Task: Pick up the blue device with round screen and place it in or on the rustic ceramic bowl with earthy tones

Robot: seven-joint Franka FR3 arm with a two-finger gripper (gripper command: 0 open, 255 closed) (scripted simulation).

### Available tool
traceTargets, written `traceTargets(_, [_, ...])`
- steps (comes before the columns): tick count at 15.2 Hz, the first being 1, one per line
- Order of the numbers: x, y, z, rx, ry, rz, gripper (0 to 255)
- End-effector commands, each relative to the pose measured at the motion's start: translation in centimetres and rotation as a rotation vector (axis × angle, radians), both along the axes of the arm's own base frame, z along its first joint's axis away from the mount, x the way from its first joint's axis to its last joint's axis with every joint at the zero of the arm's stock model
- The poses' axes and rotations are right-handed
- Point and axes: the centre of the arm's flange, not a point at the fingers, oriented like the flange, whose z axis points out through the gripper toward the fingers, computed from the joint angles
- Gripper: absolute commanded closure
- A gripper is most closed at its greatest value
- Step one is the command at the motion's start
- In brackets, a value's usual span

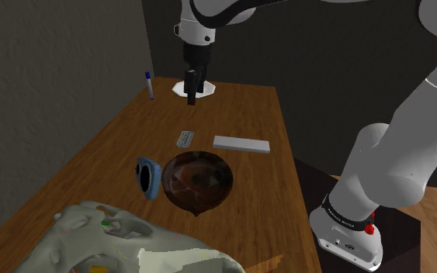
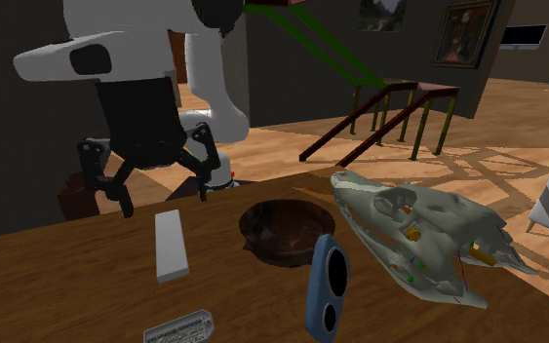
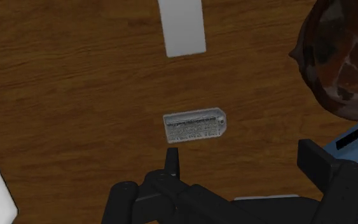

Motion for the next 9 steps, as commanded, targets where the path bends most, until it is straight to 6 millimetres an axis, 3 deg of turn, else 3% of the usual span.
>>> traceTargets(1, [1.1,2.4,-0.4,-0.005,0.005,0.076,0])
traceTargets(9, [3.6,12.6,-3.4,-0.029,0.023,0.371,0])
